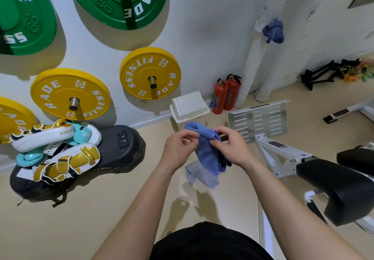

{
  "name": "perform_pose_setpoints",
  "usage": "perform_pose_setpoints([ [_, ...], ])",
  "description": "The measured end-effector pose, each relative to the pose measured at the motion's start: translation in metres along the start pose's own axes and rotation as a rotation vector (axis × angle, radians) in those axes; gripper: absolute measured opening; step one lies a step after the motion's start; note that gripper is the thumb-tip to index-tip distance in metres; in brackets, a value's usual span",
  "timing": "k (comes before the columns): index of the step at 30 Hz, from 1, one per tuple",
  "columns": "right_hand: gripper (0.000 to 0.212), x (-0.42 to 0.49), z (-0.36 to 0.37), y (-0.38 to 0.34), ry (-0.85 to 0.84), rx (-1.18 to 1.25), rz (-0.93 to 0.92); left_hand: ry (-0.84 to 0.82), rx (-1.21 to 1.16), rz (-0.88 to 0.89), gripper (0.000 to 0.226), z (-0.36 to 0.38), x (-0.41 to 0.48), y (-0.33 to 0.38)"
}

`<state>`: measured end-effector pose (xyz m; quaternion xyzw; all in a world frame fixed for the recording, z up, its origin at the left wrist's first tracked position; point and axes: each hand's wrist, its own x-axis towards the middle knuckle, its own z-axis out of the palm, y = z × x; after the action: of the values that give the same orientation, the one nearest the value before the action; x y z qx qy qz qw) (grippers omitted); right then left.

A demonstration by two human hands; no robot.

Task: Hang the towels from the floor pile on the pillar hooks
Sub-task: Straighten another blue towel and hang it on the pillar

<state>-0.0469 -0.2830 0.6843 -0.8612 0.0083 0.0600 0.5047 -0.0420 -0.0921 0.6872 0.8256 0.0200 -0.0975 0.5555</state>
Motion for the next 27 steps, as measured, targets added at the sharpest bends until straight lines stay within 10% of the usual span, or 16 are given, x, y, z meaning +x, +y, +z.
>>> perform_pose_setpoints([
  [5, 0.025, 0.000, -0.027, -0.008, -0.167, 0.043, -0.065, 0.027, 0.428, 0.046, 0.083, -0.014, 0.005, -0.007],
  [11, 0.025, -0.002, -0.048, 0.006, -0.075, 0.050, 0.013, -0.057, 0.004, -0.025, 0.014, -0.006, 0.009, -0.010],
  [27, 0.031, -0.017, -0.102, 0.054, 0.116, 0.145, 0.140, 0.207, 0.203, 0.146, 0.012, 0.111, 0.026, 0.042],
])
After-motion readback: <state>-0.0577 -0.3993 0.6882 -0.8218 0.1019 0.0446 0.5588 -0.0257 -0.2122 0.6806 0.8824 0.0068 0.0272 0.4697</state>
